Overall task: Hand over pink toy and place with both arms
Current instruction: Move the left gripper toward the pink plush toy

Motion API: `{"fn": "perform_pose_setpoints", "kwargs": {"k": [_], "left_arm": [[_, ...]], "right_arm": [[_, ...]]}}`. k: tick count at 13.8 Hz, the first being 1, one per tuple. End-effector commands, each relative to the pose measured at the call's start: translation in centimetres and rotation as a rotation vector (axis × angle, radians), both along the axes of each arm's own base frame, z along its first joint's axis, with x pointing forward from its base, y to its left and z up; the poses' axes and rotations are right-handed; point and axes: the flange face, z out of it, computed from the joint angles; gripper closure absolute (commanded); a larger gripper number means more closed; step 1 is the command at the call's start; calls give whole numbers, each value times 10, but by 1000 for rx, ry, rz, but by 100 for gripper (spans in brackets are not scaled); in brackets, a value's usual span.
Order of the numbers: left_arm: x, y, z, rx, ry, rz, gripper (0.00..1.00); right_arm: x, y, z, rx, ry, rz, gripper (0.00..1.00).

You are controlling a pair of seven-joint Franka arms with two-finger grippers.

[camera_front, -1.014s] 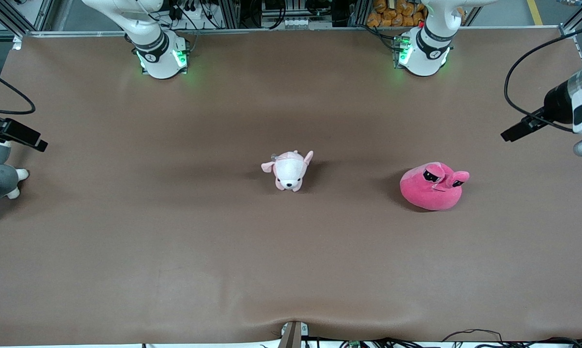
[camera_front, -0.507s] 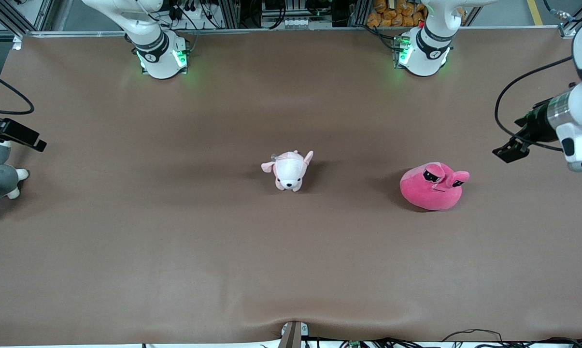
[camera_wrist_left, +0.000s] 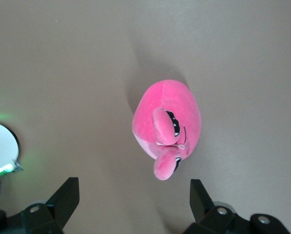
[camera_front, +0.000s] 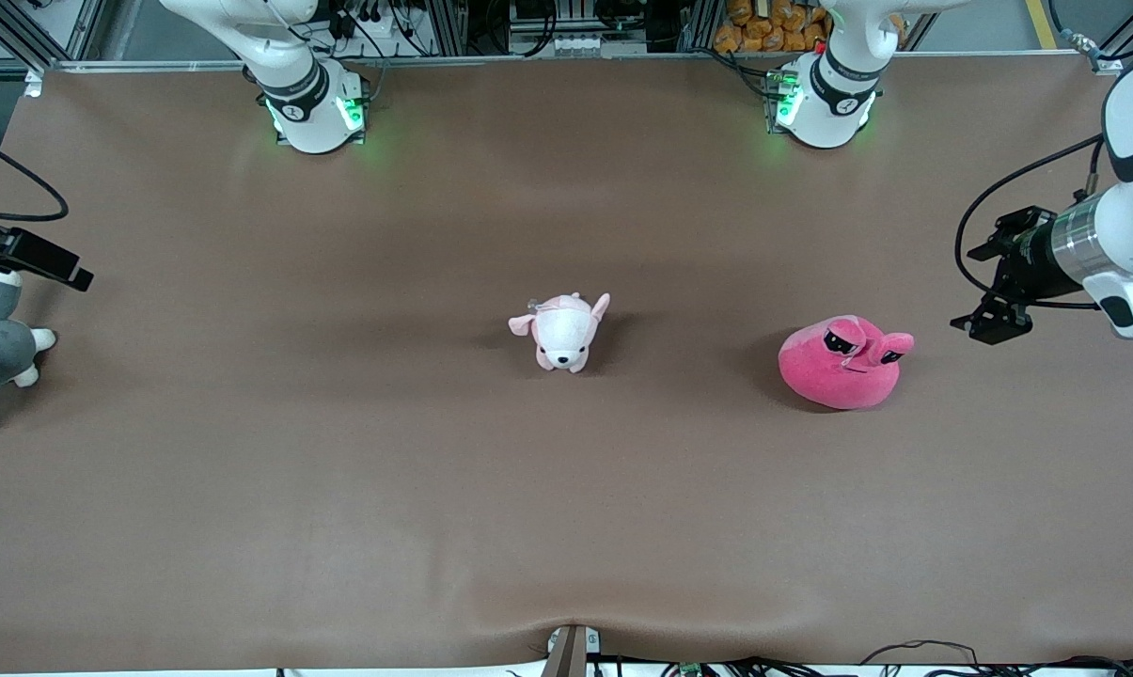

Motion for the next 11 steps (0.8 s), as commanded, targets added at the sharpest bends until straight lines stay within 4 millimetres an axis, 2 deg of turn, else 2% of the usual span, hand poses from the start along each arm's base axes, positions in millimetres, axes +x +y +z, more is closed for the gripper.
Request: {"fn": "perform_pose_setpoints", "kwargs": {"k": [1,9,11], "left_arm": [[5,1,3,1,-9,114,0],[9,1,-9,17,-8,367,0],[11,2,-18,21,-26,443,0]], "right_arm": [[2,-1,5,19,0,-14,0],[2,-8,4,20,3,-20,0],[1,-9,4,20,5,-23,0]]}}
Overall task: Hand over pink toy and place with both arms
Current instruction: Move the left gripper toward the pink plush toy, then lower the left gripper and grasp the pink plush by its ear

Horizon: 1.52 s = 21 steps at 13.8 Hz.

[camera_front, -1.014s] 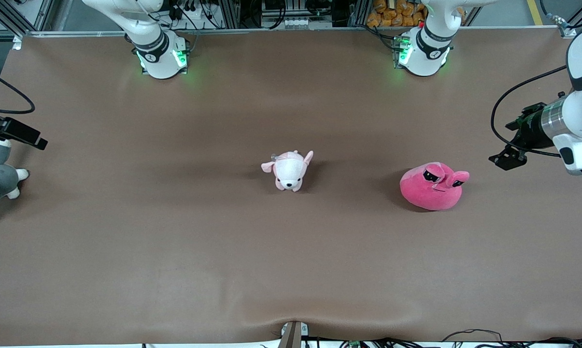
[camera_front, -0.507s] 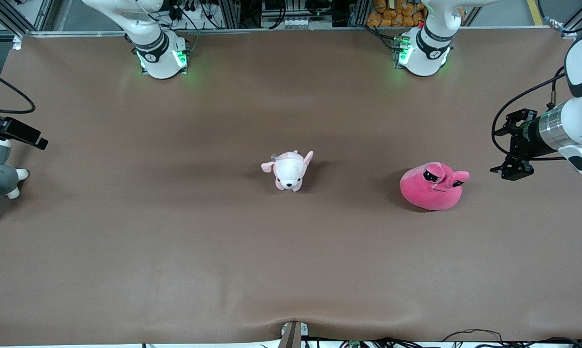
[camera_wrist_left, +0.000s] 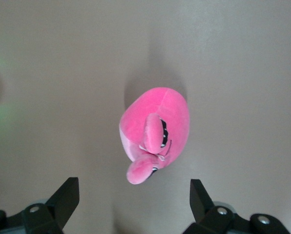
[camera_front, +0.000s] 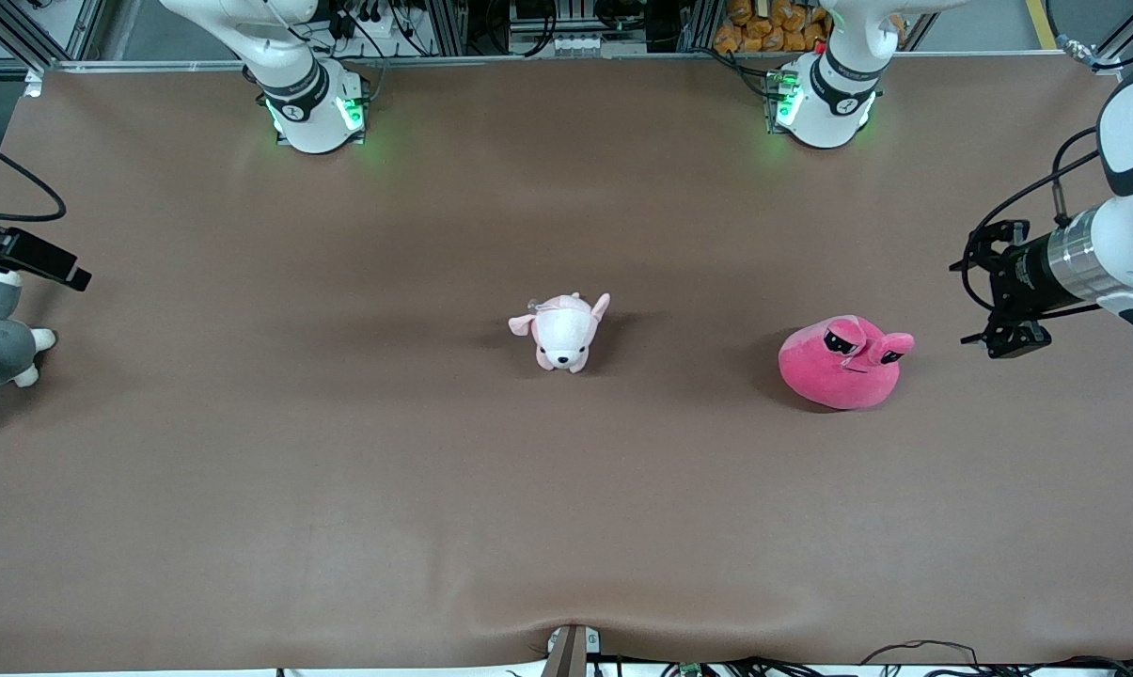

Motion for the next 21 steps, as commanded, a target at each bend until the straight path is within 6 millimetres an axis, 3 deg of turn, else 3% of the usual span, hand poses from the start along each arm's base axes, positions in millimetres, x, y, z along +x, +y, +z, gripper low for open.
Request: {"fn": "perform_pose_setpoints", "kwargs": {"k": [1,14,18,21], "left_arm": [[4,2,-11,-10,-27,100,0],[-2,13,-85,3,-91,122,0],[-13,9,-118,5,-113,118,0],[-20,6,-132,6,-112,113,0]], "right_arm": [[2,-3,4,19,3,-13,0],[2,-8,4,18,1,-15,0],[2,-6,4,18,1,-18,0],[2,-4,4,19,1,-18,0]]}}
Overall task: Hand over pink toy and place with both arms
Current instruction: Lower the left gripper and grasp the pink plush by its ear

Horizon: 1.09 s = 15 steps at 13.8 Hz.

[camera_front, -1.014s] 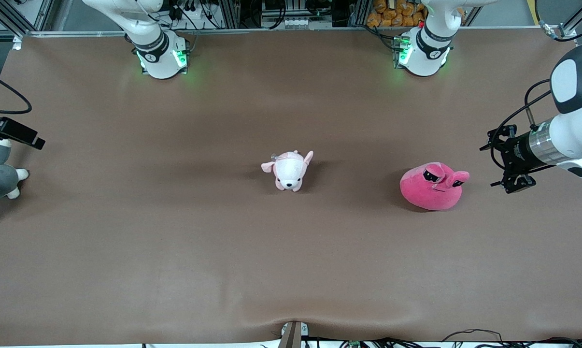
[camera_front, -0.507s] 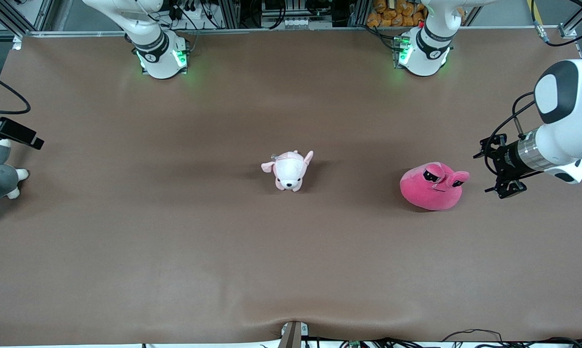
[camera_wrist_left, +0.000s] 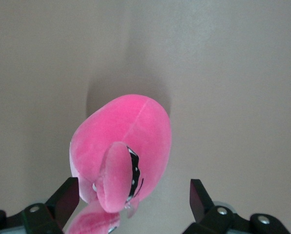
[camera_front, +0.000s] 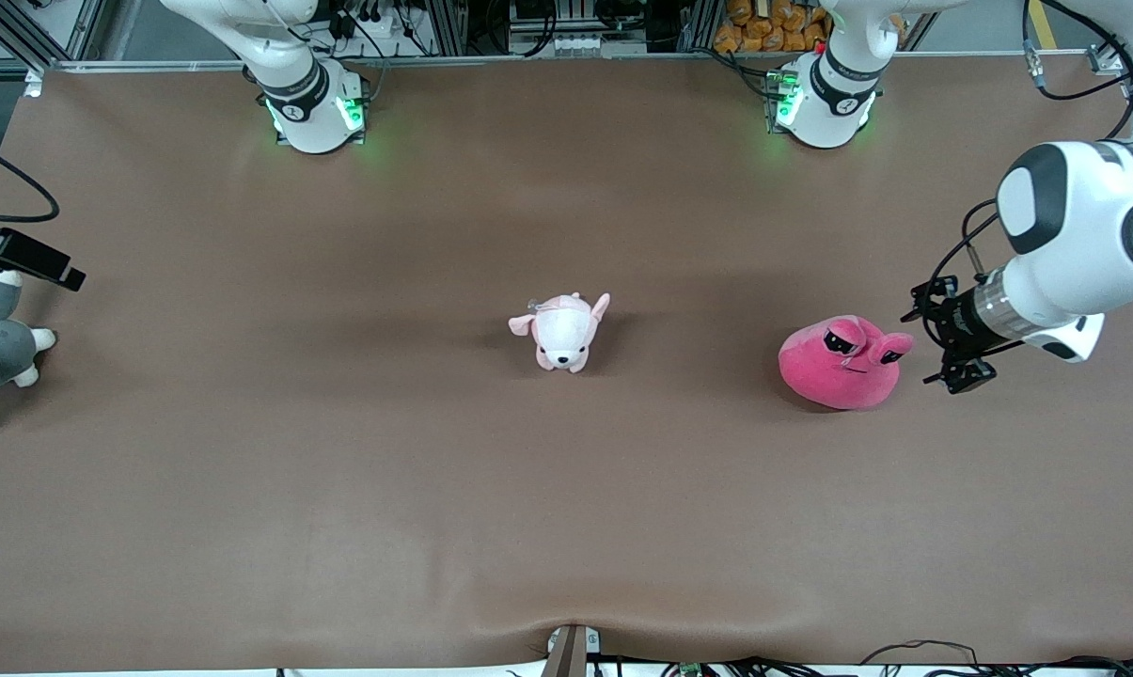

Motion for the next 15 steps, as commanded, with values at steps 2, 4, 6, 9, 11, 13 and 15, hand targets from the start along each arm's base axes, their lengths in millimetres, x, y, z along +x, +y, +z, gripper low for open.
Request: {"fn": "perform_pose_setpoints", "kwargs": {"k": [2,4,6,9,11,13,15], "left_arm": [[-12,-9,-9,-3,-11,-8,0],[-17,-9,-20,-2,-13,-9,0],[-21,-9,-30,-1,-28,-7,0],[-23,-13,-35,-2,-37,-13,0],[-23,-16,-37,-4,-34,-17,22],[-23,-16,-38,-4,-33,-18,41],[-22,-17,-39,-12,-31,-12,70]], "right_arm": [[3,1,5,19,-3,-9,0],[3,4,5,19,-1,-6,0],[3,5,5,19,-3,-5,0],[3,5,6,13,-8,9,0],[2,4,7,13,-8,3,0],[3,6,7,15,-9,-2,0],[3,7,7,15,-9,1,0]]}}
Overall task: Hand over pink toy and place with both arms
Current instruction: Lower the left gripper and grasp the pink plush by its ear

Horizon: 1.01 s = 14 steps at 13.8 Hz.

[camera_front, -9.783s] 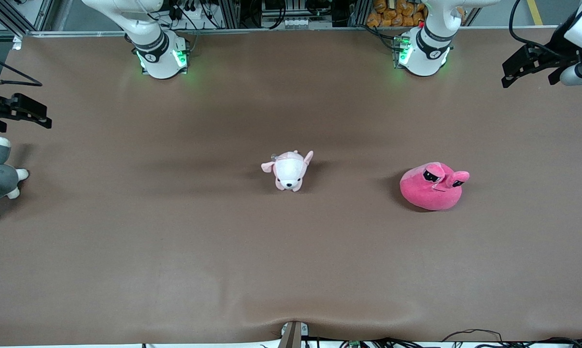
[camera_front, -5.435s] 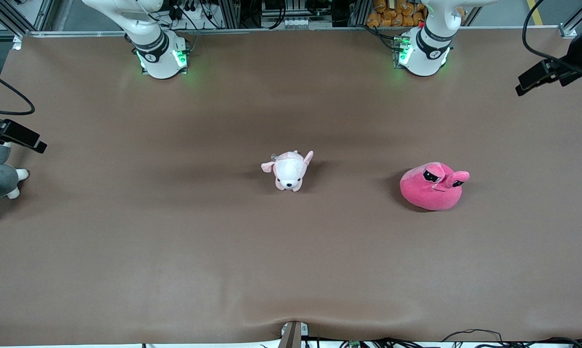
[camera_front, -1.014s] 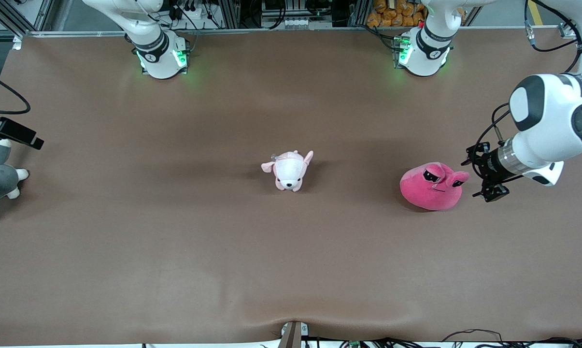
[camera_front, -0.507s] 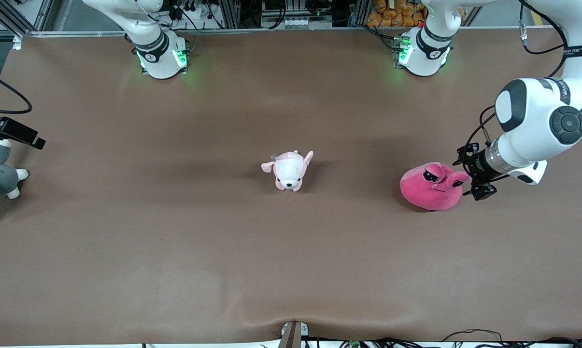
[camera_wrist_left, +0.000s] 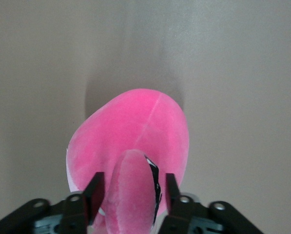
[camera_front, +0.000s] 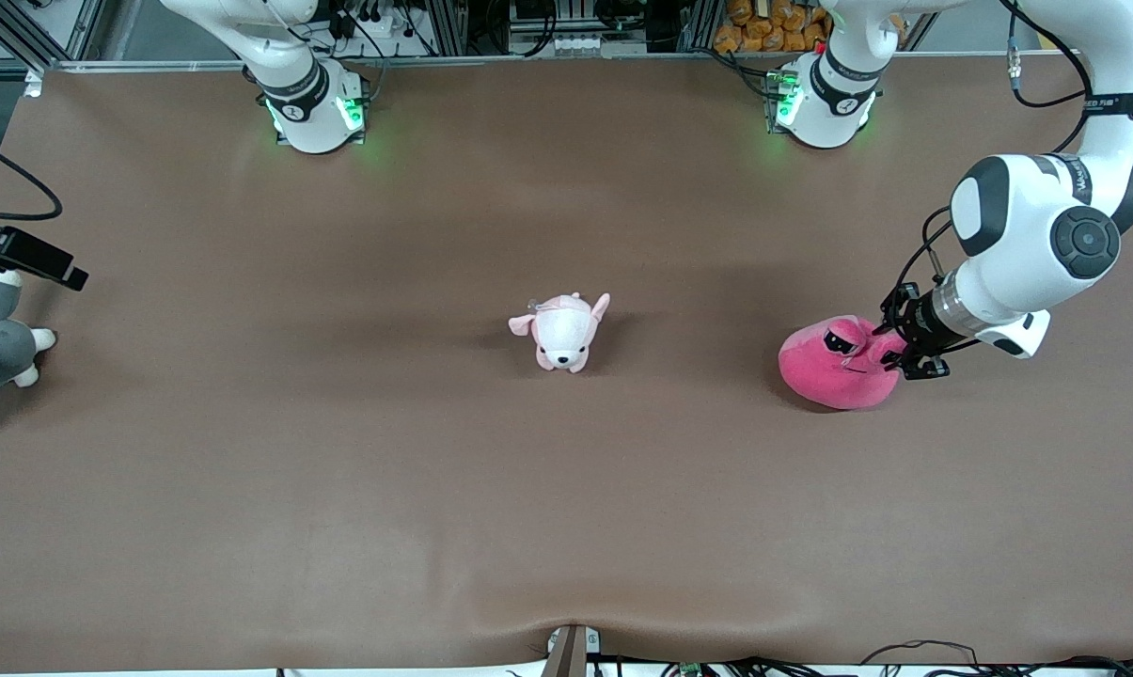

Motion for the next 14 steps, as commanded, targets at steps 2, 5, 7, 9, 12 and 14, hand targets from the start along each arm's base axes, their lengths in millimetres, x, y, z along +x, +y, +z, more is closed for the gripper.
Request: {"fn": "perform_pose_setpoints", "kwargs": {"k": [2,5,7,9,12,14], "left_arm": [[-3,1,3,-23,-14,26,95],[2,0,9,-71,-26,67,100],[4,-1,13,-74,-33,67,100],[7,-4,15,-76,-40,64,100],[16,-18,34,-84,-72,49,100],[23,-41,57,-99,-94,43,100]], "right_arm": [[2,2,5,14,-4,-8,0],[2,2,4,16,-1,-12,0],[2,2,4,16,-1,-12,0],[2,0,4,16,-1,-14,0],[2,-4,3,16,0,-17,0],[2,-4,3,16,0,-18,0]]}}
